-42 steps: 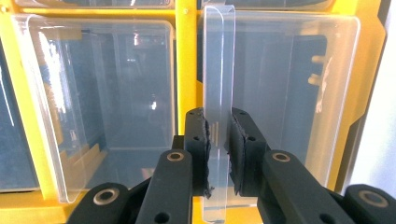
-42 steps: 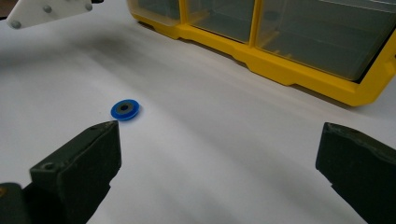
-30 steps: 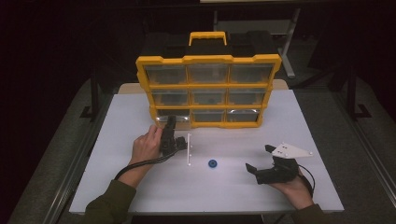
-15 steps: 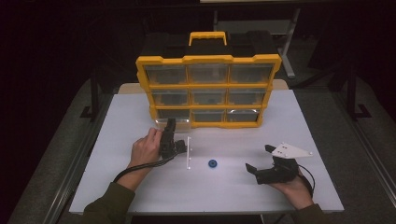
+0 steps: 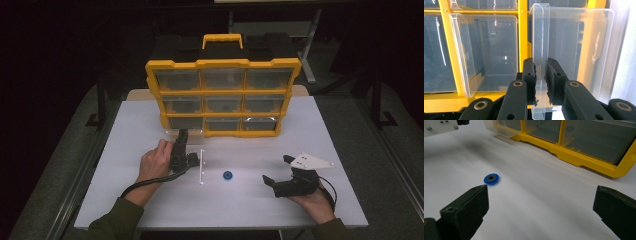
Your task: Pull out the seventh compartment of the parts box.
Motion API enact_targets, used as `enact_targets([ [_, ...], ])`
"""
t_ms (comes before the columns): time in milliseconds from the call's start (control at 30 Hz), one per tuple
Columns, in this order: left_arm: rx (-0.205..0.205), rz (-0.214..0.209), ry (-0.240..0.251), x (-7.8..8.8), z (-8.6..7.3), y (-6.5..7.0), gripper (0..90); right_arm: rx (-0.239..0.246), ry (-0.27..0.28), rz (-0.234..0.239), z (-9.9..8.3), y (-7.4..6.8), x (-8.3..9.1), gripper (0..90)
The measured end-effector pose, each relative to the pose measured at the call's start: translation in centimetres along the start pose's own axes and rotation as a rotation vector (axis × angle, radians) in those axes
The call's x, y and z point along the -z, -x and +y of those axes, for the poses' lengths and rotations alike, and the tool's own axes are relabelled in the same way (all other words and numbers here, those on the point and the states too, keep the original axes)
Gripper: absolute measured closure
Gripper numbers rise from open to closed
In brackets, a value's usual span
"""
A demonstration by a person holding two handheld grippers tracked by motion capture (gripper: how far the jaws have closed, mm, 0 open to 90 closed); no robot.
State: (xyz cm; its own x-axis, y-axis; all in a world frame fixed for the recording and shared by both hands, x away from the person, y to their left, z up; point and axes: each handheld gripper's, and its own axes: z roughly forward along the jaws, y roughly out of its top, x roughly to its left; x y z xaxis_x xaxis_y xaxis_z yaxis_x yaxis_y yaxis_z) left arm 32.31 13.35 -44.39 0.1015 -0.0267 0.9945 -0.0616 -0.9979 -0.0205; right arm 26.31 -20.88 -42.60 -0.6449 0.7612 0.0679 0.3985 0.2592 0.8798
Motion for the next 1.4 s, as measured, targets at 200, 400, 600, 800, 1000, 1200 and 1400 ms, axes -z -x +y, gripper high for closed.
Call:
enact_targets([
  [200, -0.001, -0.004, 0.003, 0.5, 0.0, 0.0, 78.8, 0.000, 0.000, -0.001, 0.0, 0.0, 0.0, 0.0],
  [400, 0.003, -0.005, 0.006, 1.0, 0.0, 0.1, 78.7, 0.000, 0.002, -0.002, 0.0, -0.1, 0.0, 0.0],
  [600, 0.005, -0.012, 0.011, 1.5, 0.0, 0.1, 78.7, -0.002, 0.003, -0.001, 0.0, 0.0, 0.0, 0.0],
  [800, 0.002, -0.013, 0.015, 1.9, -0.1, 0.1, 78.7, 0.004, 0.002, -0.001, 0.0, 0.0, 0.0, 0.0],
  [1000, 0.000, -0.013, 0.019, 2.4, -0.1, 0.1, 78.7, 0.000, 0.002, 0.000, 0.0, 0.0, 0.0, 0.0],
  [1200, 0.002, -0.016, 0.023, 2.7, -0.1, 0.1, 78.7, 0.002, 0.003, 0.000, 0.0, 0.0, 0.0, 0.0],
  [1400, 0.003, -0.016, 0.028, 3.1, -0.1, 0.2, 78.7, -0.004, 0.005, -0.002, 0.0, -0.1, 0.1, 0.0],
])
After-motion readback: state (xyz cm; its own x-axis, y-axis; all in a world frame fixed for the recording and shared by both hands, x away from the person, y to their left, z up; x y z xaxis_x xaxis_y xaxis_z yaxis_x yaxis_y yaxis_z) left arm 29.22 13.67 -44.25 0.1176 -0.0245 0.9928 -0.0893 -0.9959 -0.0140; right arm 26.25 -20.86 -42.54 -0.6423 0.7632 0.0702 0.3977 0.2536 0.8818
